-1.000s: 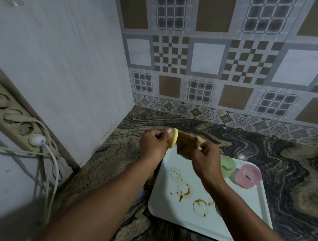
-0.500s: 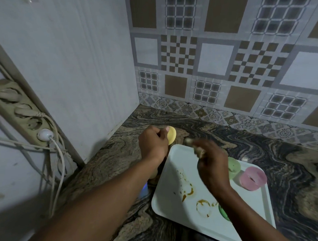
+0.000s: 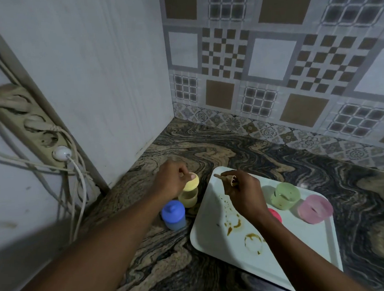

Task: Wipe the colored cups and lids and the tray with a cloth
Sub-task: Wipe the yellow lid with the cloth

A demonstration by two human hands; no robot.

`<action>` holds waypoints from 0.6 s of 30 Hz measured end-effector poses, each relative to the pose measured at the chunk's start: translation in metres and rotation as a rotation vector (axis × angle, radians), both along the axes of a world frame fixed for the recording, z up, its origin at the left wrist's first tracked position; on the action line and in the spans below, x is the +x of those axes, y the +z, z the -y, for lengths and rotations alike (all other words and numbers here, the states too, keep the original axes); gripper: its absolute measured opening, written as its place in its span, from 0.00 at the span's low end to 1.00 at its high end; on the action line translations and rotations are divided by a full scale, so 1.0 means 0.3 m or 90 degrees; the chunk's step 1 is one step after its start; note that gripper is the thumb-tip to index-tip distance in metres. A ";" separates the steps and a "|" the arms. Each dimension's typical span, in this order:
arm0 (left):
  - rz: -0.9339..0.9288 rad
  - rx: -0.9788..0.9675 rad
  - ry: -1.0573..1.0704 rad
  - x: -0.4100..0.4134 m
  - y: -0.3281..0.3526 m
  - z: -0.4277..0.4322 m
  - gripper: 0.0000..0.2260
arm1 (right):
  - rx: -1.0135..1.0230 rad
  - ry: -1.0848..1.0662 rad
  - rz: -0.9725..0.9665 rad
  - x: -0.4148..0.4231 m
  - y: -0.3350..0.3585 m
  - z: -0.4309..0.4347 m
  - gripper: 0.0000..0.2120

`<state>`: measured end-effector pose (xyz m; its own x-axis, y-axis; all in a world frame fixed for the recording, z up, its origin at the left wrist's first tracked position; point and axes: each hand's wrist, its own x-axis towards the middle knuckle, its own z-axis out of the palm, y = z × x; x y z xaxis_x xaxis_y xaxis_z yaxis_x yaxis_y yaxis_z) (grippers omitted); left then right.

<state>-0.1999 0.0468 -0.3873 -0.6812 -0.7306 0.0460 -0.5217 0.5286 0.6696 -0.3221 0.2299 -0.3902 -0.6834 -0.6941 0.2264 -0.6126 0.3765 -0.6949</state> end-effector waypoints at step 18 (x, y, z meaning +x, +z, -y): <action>0.009 0.037 -0.084 0.042 -0.081 -0.003 0.10 | -0.005 -0.016 0.060 0.012 -0.048 -0.011 0.08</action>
<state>-0.1871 0.0477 -0.4117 -0.7714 -0.6364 -0.0042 -0.4603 0.5534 0.6942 -0.3186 0.2331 -0.4047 -0.7187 -0.6753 0.1659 -0.5354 0.3851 -0.7517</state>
